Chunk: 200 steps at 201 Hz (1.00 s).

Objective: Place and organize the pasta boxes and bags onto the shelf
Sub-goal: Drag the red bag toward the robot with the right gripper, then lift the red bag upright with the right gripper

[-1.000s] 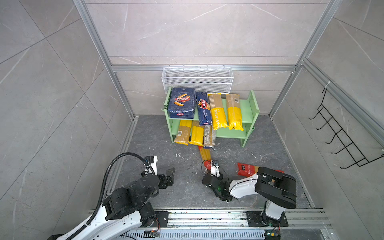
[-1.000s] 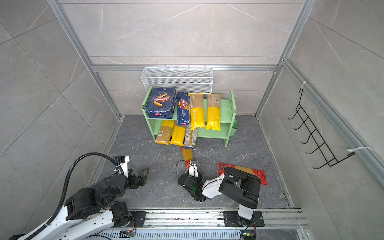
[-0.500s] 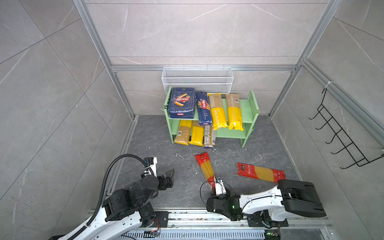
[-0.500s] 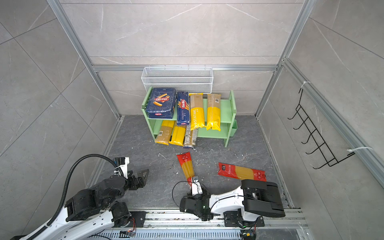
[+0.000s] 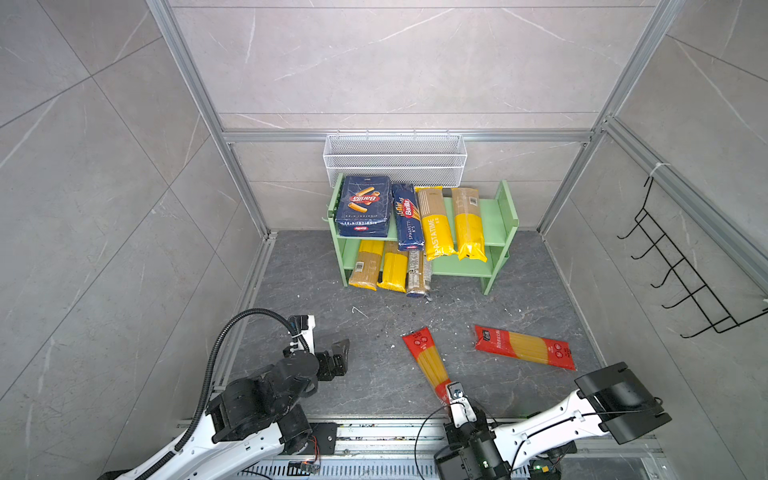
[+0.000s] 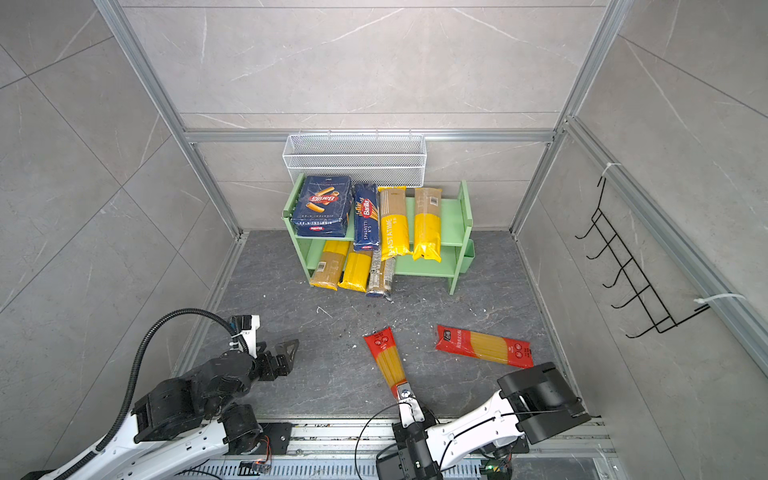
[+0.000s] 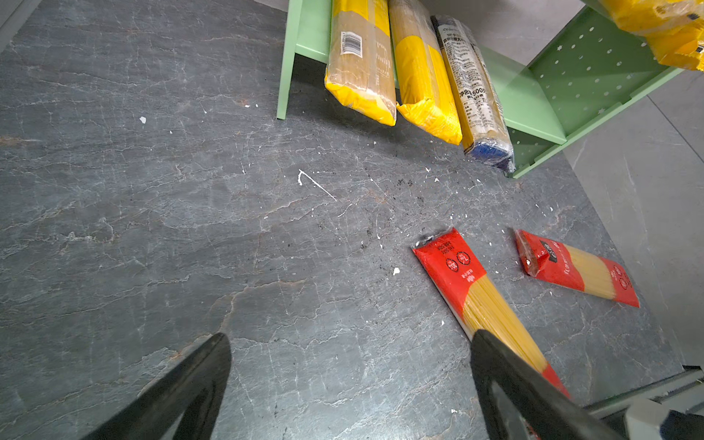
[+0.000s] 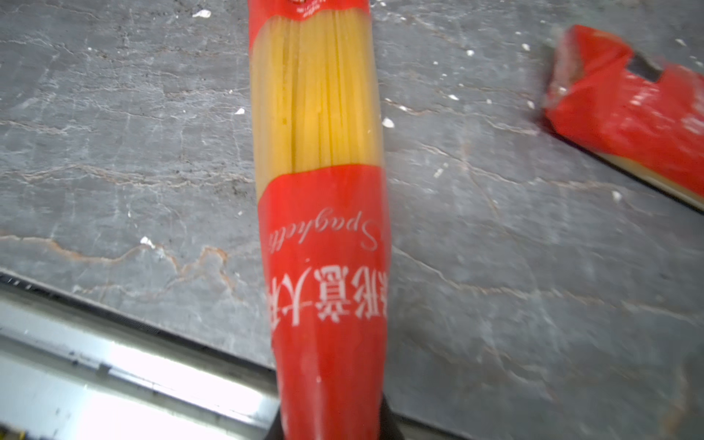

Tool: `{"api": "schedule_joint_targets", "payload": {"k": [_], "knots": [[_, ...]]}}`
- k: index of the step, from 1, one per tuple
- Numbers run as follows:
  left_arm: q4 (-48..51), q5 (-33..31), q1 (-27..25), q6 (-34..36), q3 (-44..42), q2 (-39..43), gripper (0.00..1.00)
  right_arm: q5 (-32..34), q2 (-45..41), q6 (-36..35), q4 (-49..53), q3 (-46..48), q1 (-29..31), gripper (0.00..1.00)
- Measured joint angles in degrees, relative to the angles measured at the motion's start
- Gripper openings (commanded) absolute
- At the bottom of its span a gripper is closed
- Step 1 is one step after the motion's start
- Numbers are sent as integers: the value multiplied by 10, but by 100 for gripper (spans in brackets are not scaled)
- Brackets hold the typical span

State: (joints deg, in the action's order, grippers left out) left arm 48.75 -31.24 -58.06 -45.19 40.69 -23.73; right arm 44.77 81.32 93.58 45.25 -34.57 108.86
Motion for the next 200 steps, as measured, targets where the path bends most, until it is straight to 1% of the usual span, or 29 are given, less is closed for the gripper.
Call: {"api": "schedule_joint_targets", "payload": {"k": [28, 61, 104, 133, 160, 183, 200], "knots": [[-5, 0, 0, 1, 0, -1, 100, 1, -45, 74, 61, 1, 38, 0], [-13, 2, 0, 2, 0, -11, 100, 10, -98, 138, 118, 1, 67, 0], [-20, 3, 0, 2, 0, -17, 100, 37, -113, 218, 224, -10, 94, 0], [-21, 3, 0, 2, 0, -21, 100, 57, -109, 240, 310, -41, 119, 0], [-24, 3, 0, 2, 0, -35, 100, 79, -83, 248, 382, -79, 150, 0], [-27, 3, 0, 3, 0, -49, 100, 90, -67, 250, 411, -95, 182, 0], [-31, 3, 0, 3, 0, -57, 100, 95, -67, 250, 418, -97, 194, 0]]}}
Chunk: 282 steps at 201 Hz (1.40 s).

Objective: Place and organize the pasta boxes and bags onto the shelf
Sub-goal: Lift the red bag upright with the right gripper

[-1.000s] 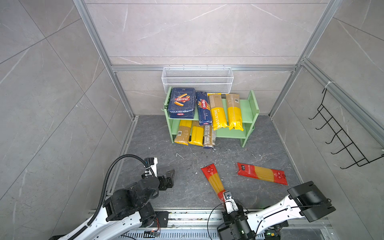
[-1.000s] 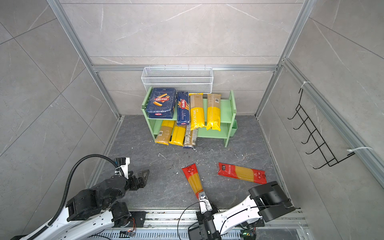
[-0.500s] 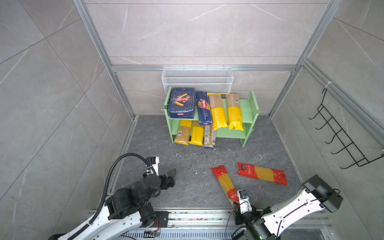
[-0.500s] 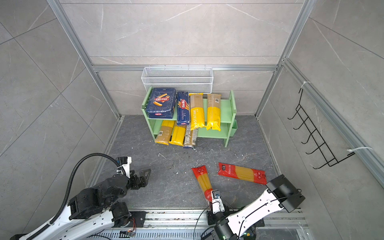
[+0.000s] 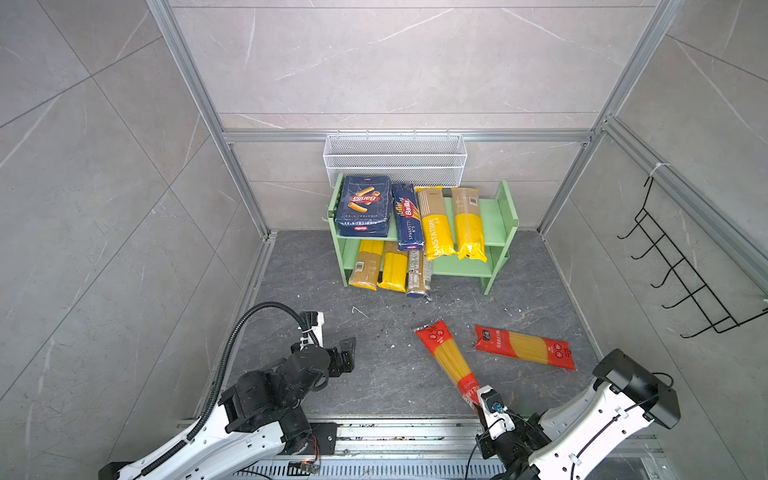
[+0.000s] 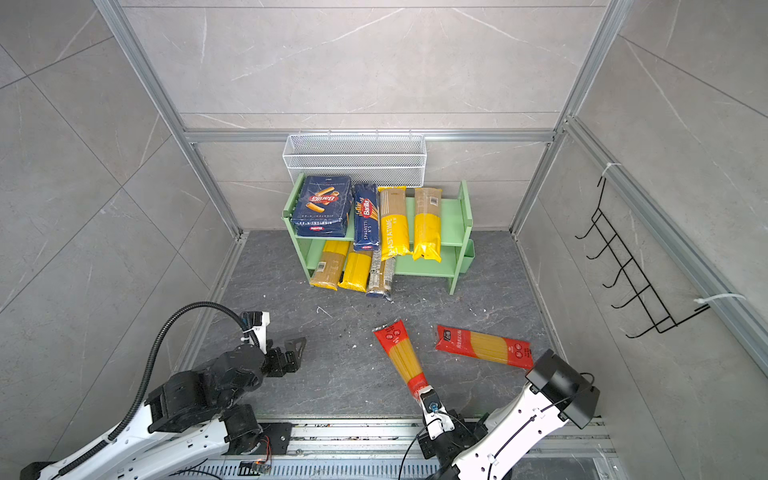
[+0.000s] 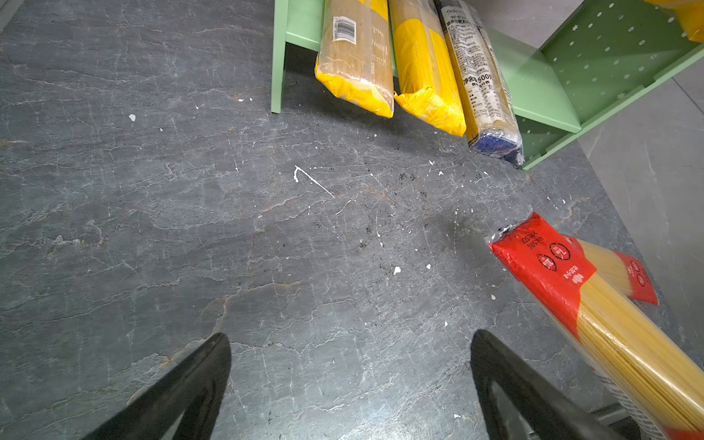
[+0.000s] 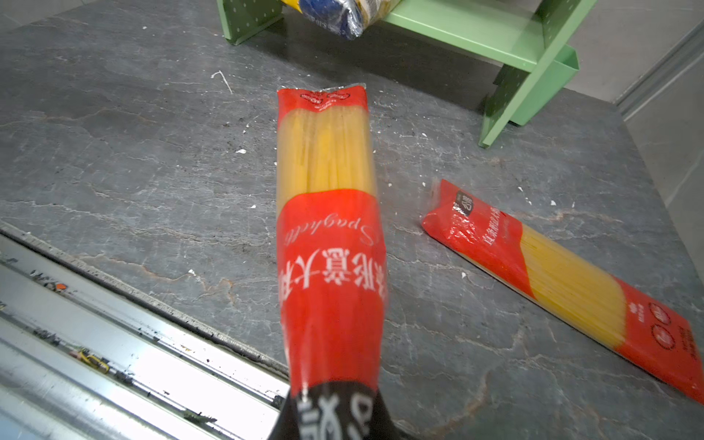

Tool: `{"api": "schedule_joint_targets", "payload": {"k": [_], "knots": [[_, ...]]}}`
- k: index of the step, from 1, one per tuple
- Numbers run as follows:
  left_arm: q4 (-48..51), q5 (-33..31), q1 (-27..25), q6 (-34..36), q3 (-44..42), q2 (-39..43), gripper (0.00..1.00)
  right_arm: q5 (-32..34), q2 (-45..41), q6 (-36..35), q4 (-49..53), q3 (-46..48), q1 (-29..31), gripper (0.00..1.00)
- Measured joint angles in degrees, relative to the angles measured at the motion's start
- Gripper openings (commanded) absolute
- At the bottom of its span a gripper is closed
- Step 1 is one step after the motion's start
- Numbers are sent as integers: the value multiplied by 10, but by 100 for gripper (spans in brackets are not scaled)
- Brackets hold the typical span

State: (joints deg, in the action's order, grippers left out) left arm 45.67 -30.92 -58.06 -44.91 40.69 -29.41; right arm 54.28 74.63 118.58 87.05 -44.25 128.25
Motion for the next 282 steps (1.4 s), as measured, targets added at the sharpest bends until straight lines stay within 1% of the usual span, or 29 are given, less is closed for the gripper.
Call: {"api": "schedule_joint_targets", "payload": {"k": [40, 95, 167, 227, 282], "knots": [[-10, 0, 0, 2, 0, -3, 100, 3, -13, 0, 9, 2, 3, 0], [-10, 0, 0, 4, 0, -2, 100, 27, -79, 0, 18, 27, -1, 0], [-12, 0, 0, 10, 9, -24, 100, 56, -103, 2, 21, 28, -72, 0], [-20, 0, 0, 17, 31, -54, 100, 93, -198, 3, 31, 16, -147, 0], [-25, 0, 0, 31, 54, -73, 100, 121, -228, -3, 39, -24, -213, 0]]}}
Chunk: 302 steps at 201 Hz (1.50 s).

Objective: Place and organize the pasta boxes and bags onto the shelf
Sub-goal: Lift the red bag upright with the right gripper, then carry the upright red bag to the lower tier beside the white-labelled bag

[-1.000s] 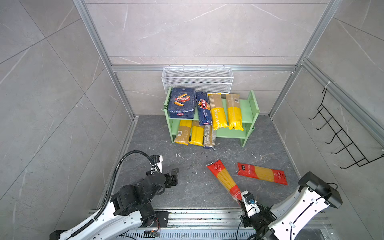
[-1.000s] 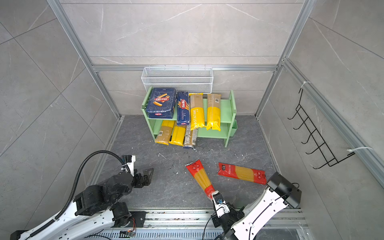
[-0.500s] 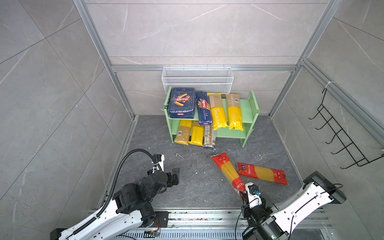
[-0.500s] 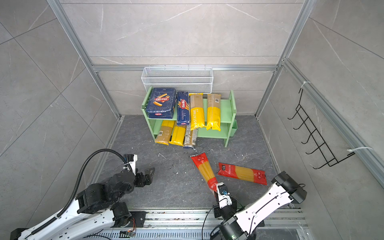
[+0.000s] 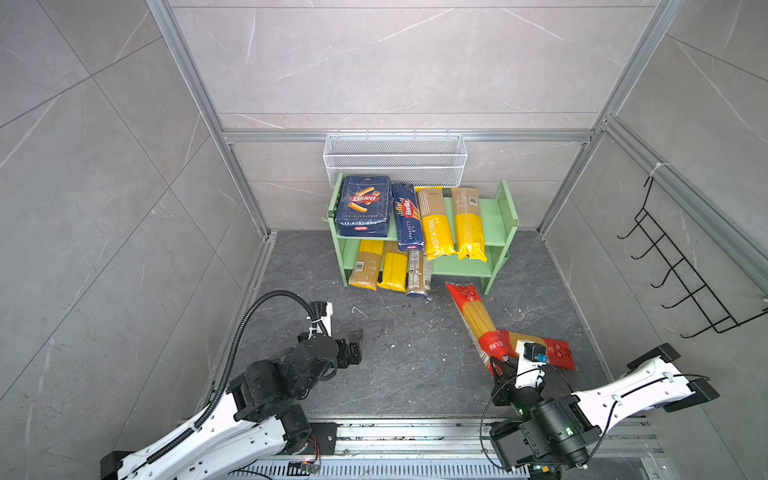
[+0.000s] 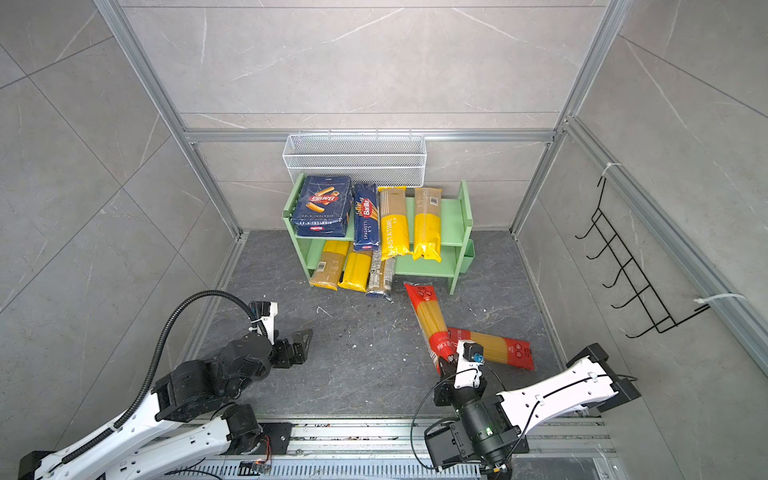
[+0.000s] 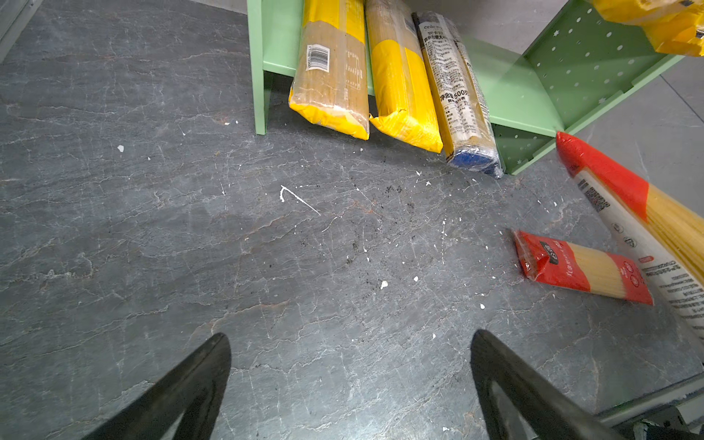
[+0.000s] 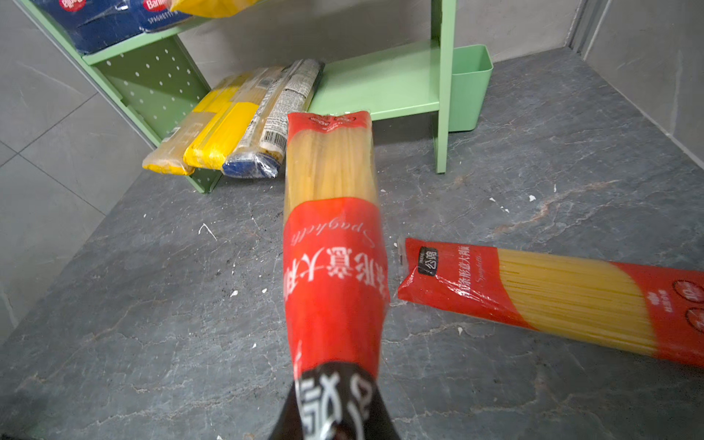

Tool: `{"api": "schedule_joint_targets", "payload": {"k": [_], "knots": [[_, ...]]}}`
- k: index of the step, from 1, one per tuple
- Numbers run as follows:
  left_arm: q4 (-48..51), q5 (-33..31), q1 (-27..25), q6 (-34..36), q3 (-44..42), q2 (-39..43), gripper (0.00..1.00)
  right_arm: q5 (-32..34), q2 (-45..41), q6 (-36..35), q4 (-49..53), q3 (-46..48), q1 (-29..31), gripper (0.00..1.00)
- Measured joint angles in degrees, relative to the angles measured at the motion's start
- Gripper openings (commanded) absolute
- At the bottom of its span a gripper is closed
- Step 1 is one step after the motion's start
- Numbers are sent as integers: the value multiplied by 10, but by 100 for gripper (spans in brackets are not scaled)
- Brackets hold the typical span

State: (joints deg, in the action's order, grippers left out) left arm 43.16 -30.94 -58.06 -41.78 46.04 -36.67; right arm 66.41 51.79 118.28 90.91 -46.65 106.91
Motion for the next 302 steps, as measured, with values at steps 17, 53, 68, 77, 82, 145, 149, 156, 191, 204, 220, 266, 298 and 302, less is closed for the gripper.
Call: {"api": "schedule_joint_targets", "payload": {"k": [17, 53, 68, 77, 82, 145, 149, 156, 191, 204, 220, 266, 298, 302], "knots": [[-2, 0, 0, 5, 5, -14, 100, 4, 0, -9, 2, -7, -13, 0], [-15, 0, 0, 15, 14, -49, 100, 4, 11, -13, 6, -13, -37, 0], [-22, 0, 0, 19, 16, -59, 100, 4, 23, -13, 6, -13, -44, 0], [-25, 0, 0, 21, 16, -62, 100, 4, 32, -12, 6, -15, -47, 0], [-26, 0, 0, 22, 16, -62, 100, 4, 38, -12, 6, -17, -50, 0], [-32, 0, 0, 31, 30, -62, 100, 11, 51, -69, -4, -43, -86, 0], [-32, 0, 0, 31, 30, -62, 100, 11, 51, -85, -12, -45, -90, 0], [-32, 0, 0, 33, 30, -62, 100, 11, 51, -111, -27, -48, -98, 0], [-31, -1, 0, 38, 30, -59, 100, -4, 46, -289, -165, -47, -156, 0], [-28, -3, 2, 41, 31, -54, 100, -25, 30, -388, -258, -28, -194, 0], [-26, -5, 3, 43, 33, -47, 100, -58, 16, -488, -347, -6, -237, 0], [-12, -21, 4, 46, 33, -9, 100, -131, 33, -686, -496, -3, -342, 0], [1, -35, 4, 52, 41, 4, 100, -158, 55, -760, -558, -7, -392, 0], [2, -36, 4, 53, 42, 4, 100, -162, 57, -767, -564, -8, -394, 0]]}}
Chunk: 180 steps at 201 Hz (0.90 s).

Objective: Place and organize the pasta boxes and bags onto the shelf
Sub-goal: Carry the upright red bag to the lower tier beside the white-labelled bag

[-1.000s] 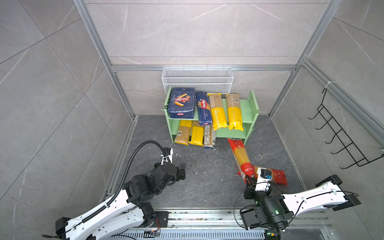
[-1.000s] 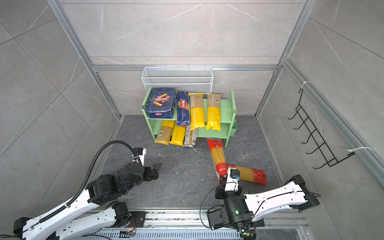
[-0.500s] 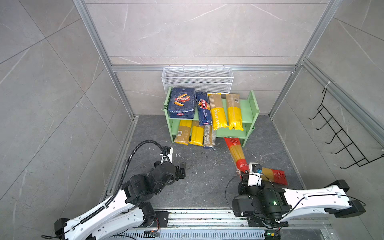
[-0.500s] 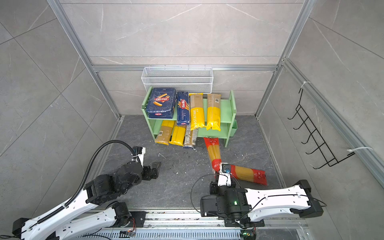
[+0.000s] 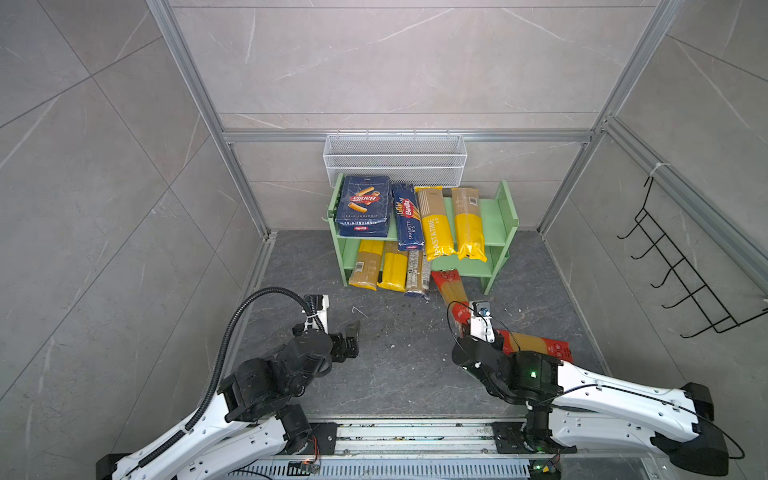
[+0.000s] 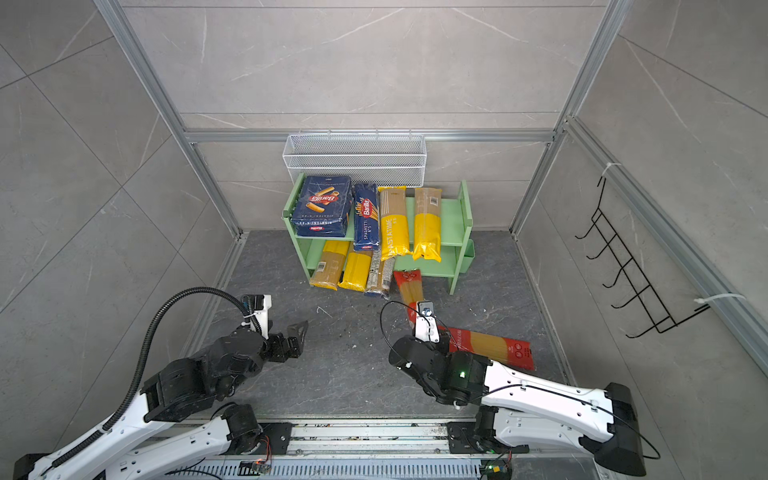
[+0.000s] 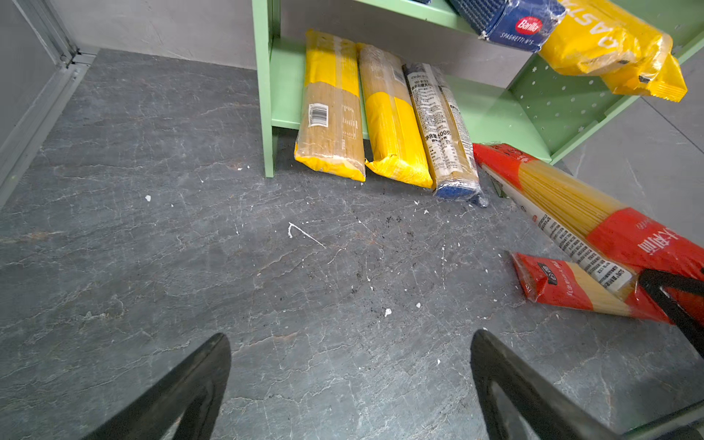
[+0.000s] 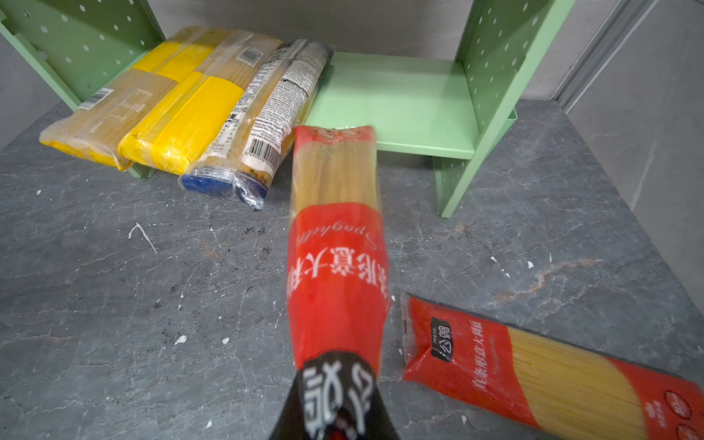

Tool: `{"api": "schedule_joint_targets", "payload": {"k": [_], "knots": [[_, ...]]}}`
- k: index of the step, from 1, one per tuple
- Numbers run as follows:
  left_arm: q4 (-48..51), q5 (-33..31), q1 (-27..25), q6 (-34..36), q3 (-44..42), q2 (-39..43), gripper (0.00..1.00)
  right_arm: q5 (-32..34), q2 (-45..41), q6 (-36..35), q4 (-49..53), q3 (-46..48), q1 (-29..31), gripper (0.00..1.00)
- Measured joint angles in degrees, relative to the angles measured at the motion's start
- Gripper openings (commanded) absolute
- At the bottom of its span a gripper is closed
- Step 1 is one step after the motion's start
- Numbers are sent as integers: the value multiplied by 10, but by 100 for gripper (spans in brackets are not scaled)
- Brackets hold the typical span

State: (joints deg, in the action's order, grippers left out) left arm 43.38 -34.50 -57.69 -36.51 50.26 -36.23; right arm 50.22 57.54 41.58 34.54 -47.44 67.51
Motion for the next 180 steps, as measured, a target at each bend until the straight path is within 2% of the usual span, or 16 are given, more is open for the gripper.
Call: {"api": "schedule_joint_targets", "payload": {"k": [79, 135, 180], "knots": [[13, -15, 0, 14, 12, -11, 100, -48, 33, -65, -100, 2, -99, 0], [14, -19, 1, 20, 26, -24, 100, -98, 78, -80, -204, 20, -176, 0], [16, -29, 3, 20, 31, -35, 100, -131, 126, -82, -275, 22, -215, 0]]}}
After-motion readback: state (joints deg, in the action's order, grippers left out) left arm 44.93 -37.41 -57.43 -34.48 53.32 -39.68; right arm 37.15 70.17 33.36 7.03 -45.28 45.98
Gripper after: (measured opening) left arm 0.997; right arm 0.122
